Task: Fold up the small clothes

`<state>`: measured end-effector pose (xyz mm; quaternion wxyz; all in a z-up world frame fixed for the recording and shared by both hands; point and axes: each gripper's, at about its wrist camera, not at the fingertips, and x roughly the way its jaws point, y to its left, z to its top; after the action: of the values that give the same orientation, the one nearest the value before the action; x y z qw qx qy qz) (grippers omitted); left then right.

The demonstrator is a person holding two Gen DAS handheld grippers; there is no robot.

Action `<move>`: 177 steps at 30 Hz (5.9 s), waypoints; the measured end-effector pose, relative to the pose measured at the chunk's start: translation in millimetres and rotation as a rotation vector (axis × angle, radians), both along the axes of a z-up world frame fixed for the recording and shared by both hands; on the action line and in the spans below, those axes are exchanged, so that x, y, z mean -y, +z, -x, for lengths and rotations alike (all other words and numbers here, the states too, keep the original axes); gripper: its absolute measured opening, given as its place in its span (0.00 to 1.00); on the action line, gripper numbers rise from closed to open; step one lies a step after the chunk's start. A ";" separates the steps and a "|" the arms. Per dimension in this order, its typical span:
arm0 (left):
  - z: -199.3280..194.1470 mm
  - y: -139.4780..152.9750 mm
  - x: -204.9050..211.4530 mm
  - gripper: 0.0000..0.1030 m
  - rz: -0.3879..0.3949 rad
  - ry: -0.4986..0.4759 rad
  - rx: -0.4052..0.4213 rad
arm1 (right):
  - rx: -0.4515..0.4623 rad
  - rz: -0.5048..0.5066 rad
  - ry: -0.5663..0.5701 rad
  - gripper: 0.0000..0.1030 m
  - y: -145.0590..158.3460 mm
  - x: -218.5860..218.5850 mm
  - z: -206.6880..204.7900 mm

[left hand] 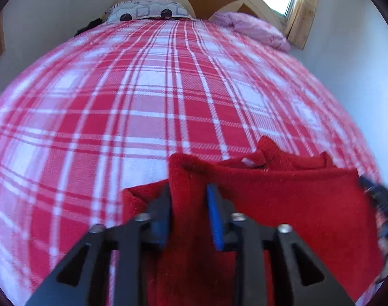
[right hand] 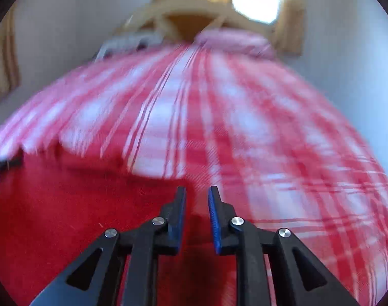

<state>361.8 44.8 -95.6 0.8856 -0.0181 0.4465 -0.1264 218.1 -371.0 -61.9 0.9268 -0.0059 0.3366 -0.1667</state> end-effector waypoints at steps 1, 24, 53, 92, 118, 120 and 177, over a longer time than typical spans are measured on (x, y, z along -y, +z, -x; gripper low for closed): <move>7.7 6.5 0.0 0.53 -0.041 0.003 0.016 | 0.054 0.004 -0.017 0.24 13.7 -2.4 15.0; 116.9 0.4 38.8 0.83 -0.245 0.049 0.145 | -0.038 -0.164 0.052 0.69 -42.6 -76.3 88.4; 167.4 -14.4 -30.0 0.85 0.115 0.212 0.023 | 0.148 -0.360 -0.080 0.79 -35.3 -33.8 121.9; 186.8 -0.6 -52.0 0.17 0.468 0.275 0.040 | 0.168 -0.237 0.091 0.79 0.1 -87.1 117.9; 200.4 26.4 15.7 0.17 0.226 0.083 0.339 | -0.663 -0.295 0.653 0.79 -29.3 -315.1 -172.8; 202.7 26.6 18.6 0.17 0.214 0.076 0.347 | -0.704 -0.174 0.673 0.79 -37.1 -332.3 -177.4; 267.1 46.8 231.2 0.12 0.069 -0.519 0.359 | -0.021 -0.944 0.212 0.13 -32.5 92.2 20.0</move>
<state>94.7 -186.4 -48.9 0.8872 0.0890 0.2682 -0.3646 198.1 -463.2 -94.4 0.8366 0.3796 0.3823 0.0996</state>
